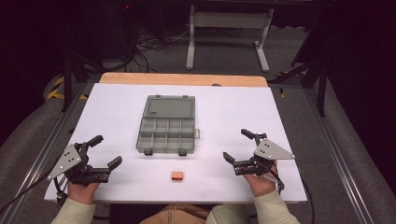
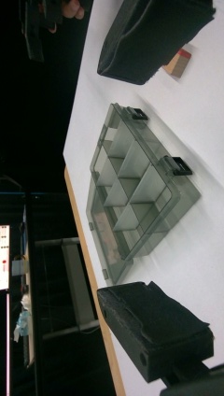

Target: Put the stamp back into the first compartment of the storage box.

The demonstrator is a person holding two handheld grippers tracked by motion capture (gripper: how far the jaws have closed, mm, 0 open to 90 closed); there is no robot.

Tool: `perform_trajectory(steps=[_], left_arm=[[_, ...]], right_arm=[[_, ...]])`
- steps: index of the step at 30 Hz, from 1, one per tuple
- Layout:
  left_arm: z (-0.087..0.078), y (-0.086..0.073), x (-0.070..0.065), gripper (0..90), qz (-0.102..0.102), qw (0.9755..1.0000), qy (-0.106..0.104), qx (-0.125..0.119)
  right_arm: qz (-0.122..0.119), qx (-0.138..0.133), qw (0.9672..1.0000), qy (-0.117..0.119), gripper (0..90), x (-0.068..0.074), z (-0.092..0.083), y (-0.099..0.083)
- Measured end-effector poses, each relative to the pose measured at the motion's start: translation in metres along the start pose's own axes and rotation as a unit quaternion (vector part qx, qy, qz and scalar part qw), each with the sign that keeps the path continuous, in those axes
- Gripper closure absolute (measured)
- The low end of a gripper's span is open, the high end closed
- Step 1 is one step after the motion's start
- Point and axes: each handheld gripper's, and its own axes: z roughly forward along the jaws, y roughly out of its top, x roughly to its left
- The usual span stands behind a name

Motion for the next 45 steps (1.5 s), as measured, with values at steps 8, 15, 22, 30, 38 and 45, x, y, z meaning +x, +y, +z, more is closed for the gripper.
perform_trajectory(steps=[8, 15, 22, 30, 38, 45], left_arm=[[-0.002, 0.009, 0.001, 0.3, -0.009, 0.9994, -0.031, 0.013], [-0.002, 0.012, 0.001, 0.8, -0.006, 0.9993, -0.031, 0.020], [0.008, 0.015, 0.000, 1.5, -0.022, 0.9975, -0.055, 0.038], [0.026, 0.029, -0.010, 1.5, 0.007, 0.9951, -0.085, 0.050], [0.051, 0.040, -0.021, 1.4, 0.009, 0.9921, -0.116, 0.047], [0.065, 0.046, -0.028, 1.5, 0.013, 0.9896, -0.136, 0.046]], right_arm=[[-0.019, 0.012, 0.9996, 0.018, 2.7, 0.006, 0.001, 0.001], [-0.014, 0.007, 0.9997, 0.016, 3.0, 0.006, 0.000, 0.000], [-0.010, 0.003, 0.9998, 0.015, 3.2, 0.005, -0.003, 0.000], [-0.005, 0.005, 0.9998, 0.020, 3.4, 0.005, -0.001, -0.002], [-0.002, 0.005, 0.9997, 0.023, 3.5, 0.005, -0.001, -0.003], [0.003, 0.001, 0.9996, 0.027, 3.5, 0.004, -0.002, -0.003]])
